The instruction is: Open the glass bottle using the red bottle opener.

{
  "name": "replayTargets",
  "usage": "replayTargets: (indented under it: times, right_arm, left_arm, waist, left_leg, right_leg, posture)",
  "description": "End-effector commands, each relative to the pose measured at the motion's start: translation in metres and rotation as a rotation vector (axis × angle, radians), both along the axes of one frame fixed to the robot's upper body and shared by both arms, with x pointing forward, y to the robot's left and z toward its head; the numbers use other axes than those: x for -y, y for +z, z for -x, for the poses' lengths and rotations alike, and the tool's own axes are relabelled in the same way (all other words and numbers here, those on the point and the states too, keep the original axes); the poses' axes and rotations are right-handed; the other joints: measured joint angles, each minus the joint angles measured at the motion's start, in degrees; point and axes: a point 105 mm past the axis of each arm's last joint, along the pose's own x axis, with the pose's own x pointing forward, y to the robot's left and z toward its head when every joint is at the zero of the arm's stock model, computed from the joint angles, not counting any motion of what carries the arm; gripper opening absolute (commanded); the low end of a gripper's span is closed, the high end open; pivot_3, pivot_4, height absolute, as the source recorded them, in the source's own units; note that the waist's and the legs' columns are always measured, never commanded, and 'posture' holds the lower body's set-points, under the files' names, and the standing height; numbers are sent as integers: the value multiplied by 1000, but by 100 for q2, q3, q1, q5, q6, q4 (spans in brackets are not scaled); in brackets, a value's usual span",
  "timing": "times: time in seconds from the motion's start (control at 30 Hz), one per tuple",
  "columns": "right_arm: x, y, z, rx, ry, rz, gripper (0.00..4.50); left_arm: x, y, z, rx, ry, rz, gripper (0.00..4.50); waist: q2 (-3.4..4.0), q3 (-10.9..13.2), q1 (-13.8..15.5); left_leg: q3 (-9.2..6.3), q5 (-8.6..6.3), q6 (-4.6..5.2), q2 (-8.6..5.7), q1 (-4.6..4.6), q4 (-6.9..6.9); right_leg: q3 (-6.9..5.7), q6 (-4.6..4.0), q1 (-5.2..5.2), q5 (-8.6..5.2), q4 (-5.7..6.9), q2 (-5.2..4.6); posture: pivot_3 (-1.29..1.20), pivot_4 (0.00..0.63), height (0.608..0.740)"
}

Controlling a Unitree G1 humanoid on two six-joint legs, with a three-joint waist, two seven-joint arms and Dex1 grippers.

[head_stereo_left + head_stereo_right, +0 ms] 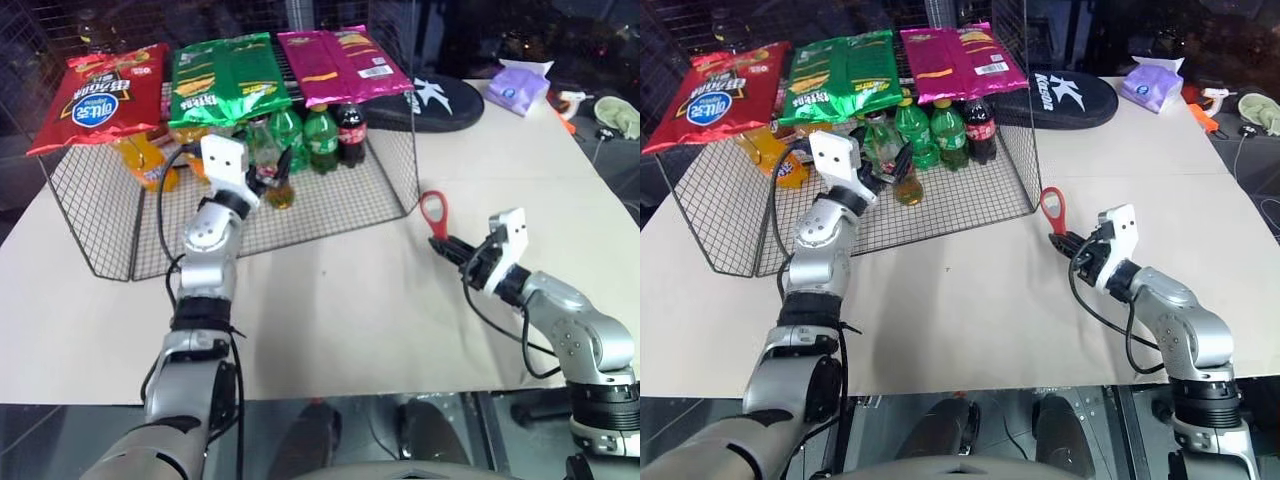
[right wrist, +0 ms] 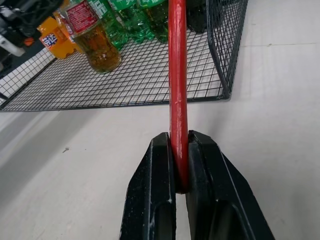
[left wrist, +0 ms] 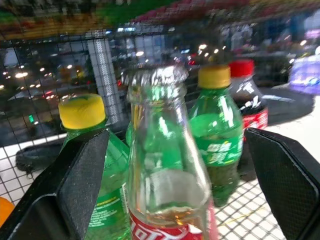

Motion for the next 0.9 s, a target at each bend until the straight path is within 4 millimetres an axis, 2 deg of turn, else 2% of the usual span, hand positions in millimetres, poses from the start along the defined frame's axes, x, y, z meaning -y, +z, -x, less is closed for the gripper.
replayTargets:
  times: [0.03,0.2,0.3,0.37,0.4,0.63,0.9]
  right_arm:
    - [0,9,0,51,-7,-7,0]
    - [-2,6,2,52,-16,-7,0]
    - [-4,5,3,52,-14,-7,0]
    - [-4,5,4,51,-15,-6,0]
    - [-4,4,4,51,-16,-5,0]
    - [-8,1,4,47,-6,1,0]
    - [-6,3,1,58,-12,6,0]
  left_arm:
    - [-4,4,-12,-10,29,20,4483]
    - [-5,-6,-20,-68,25,46,4483]
    - [-4,-8,-21,-78,10,48,3692]
    - [-3,-9,-21,-79,-1,45,2746]
    - [-2,-9,-21,-75,-9,42,2667]
    - [2,2,-12,1,-63,61,2683]
    - [16,3,12,24,-200,10,2683]
  waist:
    - [0,0,-2]
    - [-1,0,-18]
    - [0,0,-21]
    - [0,0,-19]
    - [-1,0,-19]
    - [-1,1,-19]
    - [0,1,-37]
  left_leg:
    - [0,0,0,-1,0,0]
    - [-1,0,0,-2,-1,0]
    - [-1,0,0,-2,-1,1]
    - [0,0,0,-2,-1,1]
    - [0,0,0,-2,-1,1]
    - [-2,0,0,-2,-10,6]
    - [-6,0,0,0,-23,12]
  right_leg:
    - [-1,0,0,0,0,0]
    - [-1,0,-1,0,2,0]
    - [-1,0,-3,0,6,0]
    - [-1,0,-5,0,6,0]
    - [-1,0,-4,0,6,0]
    - [-2,0,-10,0,7,-1]
    - [-2,0,-20,0,9,-1]
  posture:
    - [0,150,740]
    - [0,150,740]
    - [0,150,740]
    - [0,150,740]
    - [0,150,740]
    - [0,150,740]
    - [0,150,740]
